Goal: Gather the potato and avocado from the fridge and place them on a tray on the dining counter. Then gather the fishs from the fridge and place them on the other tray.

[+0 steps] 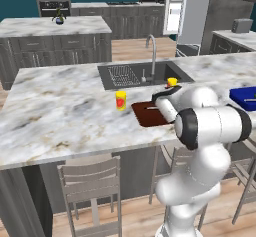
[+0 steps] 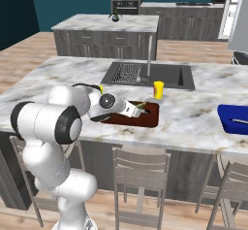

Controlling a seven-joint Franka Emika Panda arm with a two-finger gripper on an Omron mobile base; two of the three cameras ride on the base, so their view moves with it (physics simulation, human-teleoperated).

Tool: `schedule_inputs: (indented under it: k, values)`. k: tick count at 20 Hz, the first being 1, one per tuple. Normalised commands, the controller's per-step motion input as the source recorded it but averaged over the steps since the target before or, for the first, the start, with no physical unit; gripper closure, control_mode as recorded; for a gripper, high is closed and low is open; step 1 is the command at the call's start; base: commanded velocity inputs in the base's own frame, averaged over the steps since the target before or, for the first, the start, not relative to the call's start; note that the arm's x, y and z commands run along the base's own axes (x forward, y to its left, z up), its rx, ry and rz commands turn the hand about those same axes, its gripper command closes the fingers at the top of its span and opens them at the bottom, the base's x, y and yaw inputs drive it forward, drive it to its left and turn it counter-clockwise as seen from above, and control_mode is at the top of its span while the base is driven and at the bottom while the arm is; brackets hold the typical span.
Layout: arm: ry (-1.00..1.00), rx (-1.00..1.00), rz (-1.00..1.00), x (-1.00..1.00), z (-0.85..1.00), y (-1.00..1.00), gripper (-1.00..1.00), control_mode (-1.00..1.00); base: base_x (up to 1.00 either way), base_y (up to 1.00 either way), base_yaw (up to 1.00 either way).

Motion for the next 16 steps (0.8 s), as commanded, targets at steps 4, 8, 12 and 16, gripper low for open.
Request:
schedule_inputs:
  k: [4,8,12,16]
  values:
    - [0.11,-0.07,0.05,-1.0,1.0,0.18,-1.0,-1.0,0.0,0.0,0.0]
    - [0.25,0.0,0.01,-1.0,1.0,0.29,-1.0,-1.0,0.0,0.0,0.0]
    - [0.36,0.0,0.0,-0.93,1.0,0.3,-1.0,-1.0,0.0,0.0,0.0]
    - [0.32,0.0,0.0,-0.5,1.0,0.22,-1.0,-1.0,0.0,0.0,0.0]
